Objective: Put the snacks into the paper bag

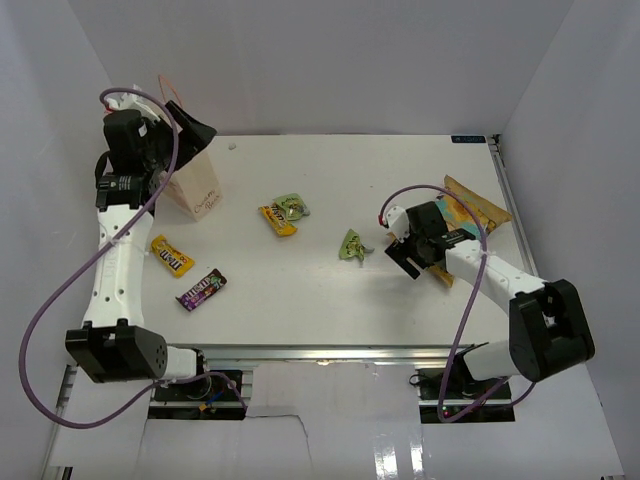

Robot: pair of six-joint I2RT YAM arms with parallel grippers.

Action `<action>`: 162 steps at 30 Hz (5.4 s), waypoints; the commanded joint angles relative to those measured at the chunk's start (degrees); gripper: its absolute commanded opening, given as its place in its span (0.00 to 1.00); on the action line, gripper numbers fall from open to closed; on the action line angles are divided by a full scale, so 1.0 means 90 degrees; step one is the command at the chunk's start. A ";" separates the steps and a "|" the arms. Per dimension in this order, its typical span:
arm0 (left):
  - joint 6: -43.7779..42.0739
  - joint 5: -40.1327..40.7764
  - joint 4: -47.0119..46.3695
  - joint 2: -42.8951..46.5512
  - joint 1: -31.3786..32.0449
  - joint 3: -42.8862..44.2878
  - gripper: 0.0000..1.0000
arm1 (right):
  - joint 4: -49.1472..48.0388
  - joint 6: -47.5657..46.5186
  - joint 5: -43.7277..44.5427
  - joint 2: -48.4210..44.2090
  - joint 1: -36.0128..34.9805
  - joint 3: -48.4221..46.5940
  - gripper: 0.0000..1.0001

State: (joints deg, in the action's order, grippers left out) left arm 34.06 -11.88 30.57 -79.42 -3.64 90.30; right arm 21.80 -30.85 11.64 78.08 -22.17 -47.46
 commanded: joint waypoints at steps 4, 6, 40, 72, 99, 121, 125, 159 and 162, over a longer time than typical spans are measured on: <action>0.1282 -0.1688 -0.0817 0.0523 0.0587 -0.1467 0.88 | -0.0430 0.0274 0.1089 0.0708 -0.0300 0.0176 0.72; 0.1439 -0.1678 -0.1091 0.0524 0.0988 -0.1761 0.88 | -0.0703 0.0245 0.1381 0.0854 -0.0378 0.0380 0.68; 0.3588 -0.2303 -0.1844 -0.4496 0.4730 0.0444 0.85 | 0.0585 0.0742 -0.3050 -0.1088 -0.0085 -0.0449 0.08; 0.0630 -0.1698 -0.0653 -0.2202 0.3736 0.0962 0.00 | 0.0888 0.0479 -0.4838 -0.1430 0.1848 -0.2373 0.90; -0.0025 0.0978 0.0813 -0.1205 0.0620 0.4858 0.00 | 0.0429 0.0635 -0.4946 -0.1176 0.2112 -0.1231 0.90; 0.0929 -0.0598 -0.0943 -0.1595 -0.0513 0.5045 0.00 | 0.0166 0.0615 -0.5170 -0.0942 0.2220 -0.0723 0.91; 0.1283 -0.1102 -0.1287 -0.1713 -0.0553 0.5054 0.00 | 0.0136 0.0596 -0.5170 -0.0903 0.2220 -0.0693 0.91; 0.0053 0.0373 -0.0487 -0.0834 -0.0709 0.3883 0.00 | 0.0146 0.0576 -0.5180 -0.0805 0.2269 -0.0625 0.91; 0.0208 0.0450 -0.0136 -0.0912 -0.0719 0.3756 0.00 | 0.0136 0.0596 -0.5190 -0.0805 0.2278 -0.0615 0.91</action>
State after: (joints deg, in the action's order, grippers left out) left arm 35.66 -9.67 28.49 -89.47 -9.96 124.79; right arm 24.86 -25.69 -33.71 71.00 -1.89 -53.45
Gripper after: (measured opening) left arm 0.009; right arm 0.906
